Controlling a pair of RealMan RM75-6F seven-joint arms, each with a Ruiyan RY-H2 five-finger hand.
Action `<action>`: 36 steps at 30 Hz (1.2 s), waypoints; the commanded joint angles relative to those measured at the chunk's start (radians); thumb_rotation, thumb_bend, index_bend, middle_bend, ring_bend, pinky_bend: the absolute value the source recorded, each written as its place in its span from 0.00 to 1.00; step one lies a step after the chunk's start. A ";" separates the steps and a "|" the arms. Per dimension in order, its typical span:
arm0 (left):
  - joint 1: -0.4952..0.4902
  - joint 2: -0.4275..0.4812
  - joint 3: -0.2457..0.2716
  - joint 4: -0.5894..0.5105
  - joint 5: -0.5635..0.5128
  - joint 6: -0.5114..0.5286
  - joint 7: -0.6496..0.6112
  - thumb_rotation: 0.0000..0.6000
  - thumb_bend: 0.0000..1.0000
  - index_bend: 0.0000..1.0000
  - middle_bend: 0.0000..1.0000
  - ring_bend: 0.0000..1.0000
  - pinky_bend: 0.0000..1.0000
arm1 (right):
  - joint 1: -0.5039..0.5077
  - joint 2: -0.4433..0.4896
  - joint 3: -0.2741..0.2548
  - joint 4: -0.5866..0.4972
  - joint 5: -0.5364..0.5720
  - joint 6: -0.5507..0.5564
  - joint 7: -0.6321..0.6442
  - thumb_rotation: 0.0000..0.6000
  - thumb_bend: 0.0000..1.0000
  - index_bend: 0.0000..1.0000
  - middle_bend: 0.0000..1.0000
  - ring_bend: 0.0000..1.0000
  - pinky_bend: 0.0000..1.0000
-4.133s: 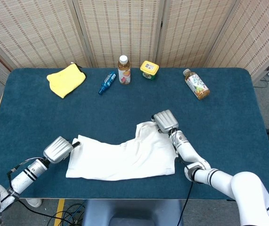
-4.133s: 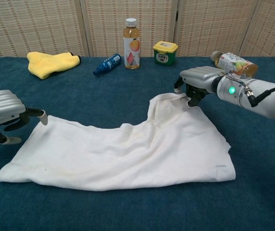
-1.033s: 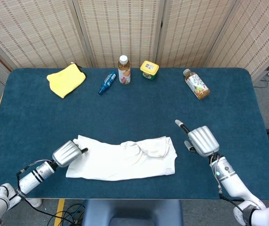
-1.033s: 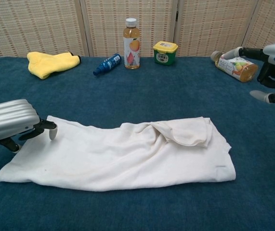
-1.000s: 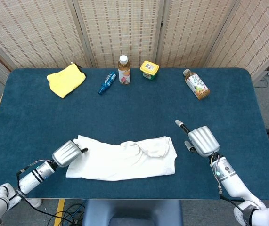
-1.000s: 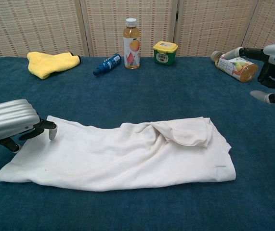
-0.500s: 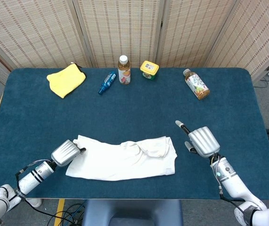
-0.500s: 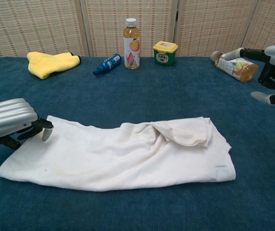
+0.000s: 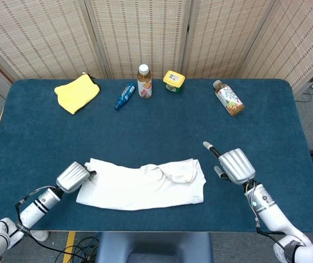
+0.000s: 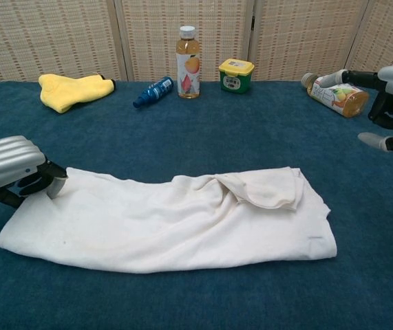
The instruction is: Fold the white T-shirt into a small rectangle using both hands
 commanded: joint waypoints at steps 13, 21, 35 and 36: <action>0.097 0.070 -0.058 -0.131 -0.112 0.004 0.053 1.00 0.49 0.66 0.86 0.78 0.84 | -0.014 0.008 0.002 -0.007 -0.014 0.017 0.012 1.00 0.41 0.06 0.92 0.96 1.00; 0.154 0.118 -0.084 -0.201 -0.181 -0.025 0.092 1.00 0.49 0.65 0.86 0.78 0.84 | -0.019 0.007 0.004 -0.007 -0.023 0.024 0.023 1.00 0.41 0.06 0.92 0.96 1.00; 0.137 0.221 -0.140 -0.452 -0.205 -0.047 0.259 1.00 0.49 0.64 0.86 0.77 0.84 | -0.036 0.025 0.015 -0.011 -0.033 0.057 0.040 1.00 0.41 0.06 0.92 0.96 1.00; 0.130 0.232 -0.147 -0.487 -0.210 -0.056 0.282 1.00 0.49 0.64 0.86 0.77 0.84 | -0.038 0.028 0.016 -0.013 -0.033 0.060 0.042 1.00 0.41 0.06 0.92 0.96 1.00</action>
